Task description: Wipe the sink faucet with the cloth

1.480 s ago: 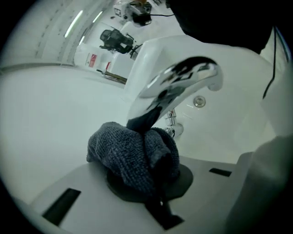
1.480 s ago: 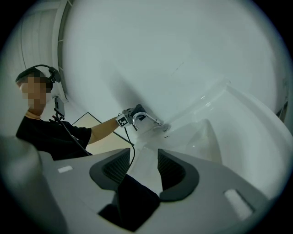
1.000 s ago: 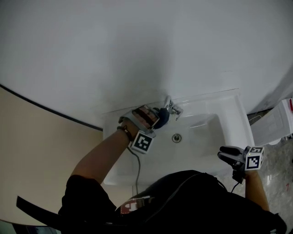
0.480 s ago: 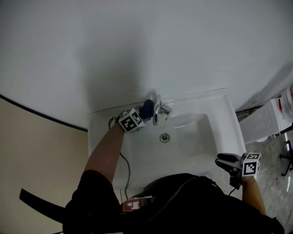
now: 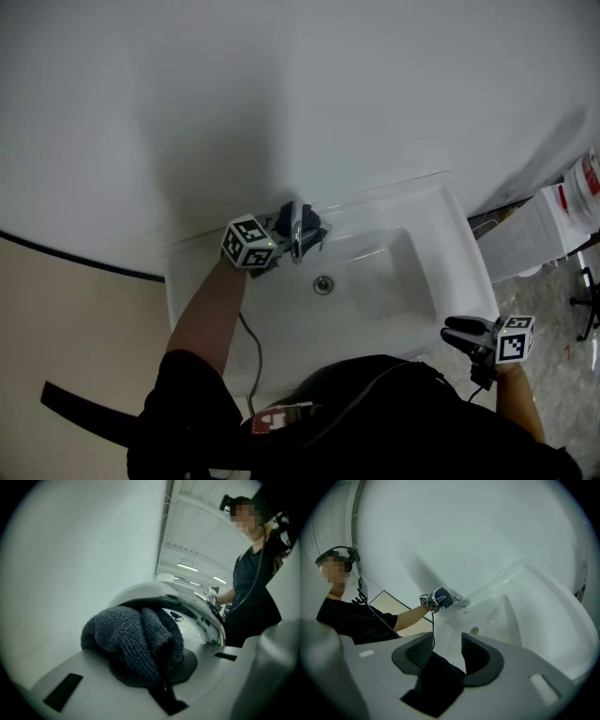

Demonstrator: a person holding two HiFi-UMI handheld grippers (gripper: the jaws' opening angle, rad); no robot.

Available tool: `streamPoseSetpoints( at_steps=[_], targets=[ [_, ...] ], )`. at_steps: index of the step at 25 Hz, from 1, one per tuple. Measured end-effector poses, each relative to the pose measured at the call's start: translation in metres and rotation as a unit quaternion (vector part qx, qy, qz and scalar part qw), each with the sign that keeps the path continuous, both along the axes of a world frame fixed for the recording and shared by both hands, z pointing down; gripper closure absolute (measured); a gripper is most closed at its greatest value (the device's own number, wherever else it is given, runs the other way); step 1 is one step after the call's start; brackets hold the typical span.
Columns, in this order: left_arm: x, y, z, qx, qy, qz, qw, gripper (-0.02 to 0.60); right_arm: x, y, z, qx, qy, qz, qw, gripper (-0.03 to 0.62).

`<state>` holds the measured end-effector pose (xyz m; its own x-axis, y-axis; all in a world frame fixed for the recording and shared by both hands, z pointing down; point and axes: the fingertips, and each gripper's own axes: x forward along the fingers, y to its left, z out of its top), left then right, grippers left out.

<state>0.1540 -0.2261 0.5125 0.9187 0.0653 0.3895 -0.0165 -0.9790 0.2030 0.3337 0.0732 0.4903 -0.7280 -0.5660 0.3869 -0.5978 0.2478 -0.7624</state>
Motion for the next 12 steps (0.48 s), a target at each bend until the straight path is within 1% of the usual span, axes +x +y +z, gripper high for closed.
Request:
streamPoseSetpoints(
  at_steps=[2, 3, 5, 6, 8, 9, 10, 11, 12],
  targets=[
    [-0.006, 0.002, -0.010, 0.069, -0.008, 0.021, 0.9973, 0.560, -0.004, -0.003, -0.004, 0.005, -0.002, -0.006, 1.000, 0.410],
    [-0.010, 0.005, -0.014, 0.105, -0.022, 0.034, 0.9936, 0.560, -0.008, -0.005, -0.006, 0.008, -0.004, -0.009, 1.000, 0.410],
    [-0.023, 0.011, -0.016, 0.169, -0.058, 0.065, 0.9817, 0.560, -0.016, -0.009, -0.008, 0.014, -0.005, -0.016, 1.000, 0.410],
    [-0.031, 0.016, -0.015, 0.194, -0.080, 0.082, 0.9743, 0.560, -0.019, -0.011, -0.008, 0.018, -0.005, -0.020, 1.000, 0.410],
    [-0.050, 0.032, -0.016, 0.223, -0.125, 0.112, 0.9604, 0.561, -0.021, -0.014, -0.009, 0.026, -0.006, -0.024, 0.999, 0.410],
    [-0.058, 0.042, -0.021, 0.227, -0.142, 0.125, 0.9555, 0.561, -0.020, -0.015, -0.013, 0.029, -0.009, -0.027, 0.999, 0.410],
    [-0.065, 0.050, -0.032, 0.226, -0.155, 0.133, 0.9524, 0.560, -0.017, -0.015, -0.019, 0.033, -0.013, -0.030, 0.999, 0.410],
    [-0.069, 0.055, -0.046, 0.228, -0.167, 0.136, 0.9496, 0.560, -0.014, -0.017, -0.025, 0.036, -0.018, -0.034, 0.999, 0.410],
    [-0.072, 0.052, -0.061, 0.240, -0.185, 0.130, 0.9441, 0.560, -0.013, -0.018, -0.028, 0.038, -0.024, -0.037, 0.998, 0.410]
  ],
)
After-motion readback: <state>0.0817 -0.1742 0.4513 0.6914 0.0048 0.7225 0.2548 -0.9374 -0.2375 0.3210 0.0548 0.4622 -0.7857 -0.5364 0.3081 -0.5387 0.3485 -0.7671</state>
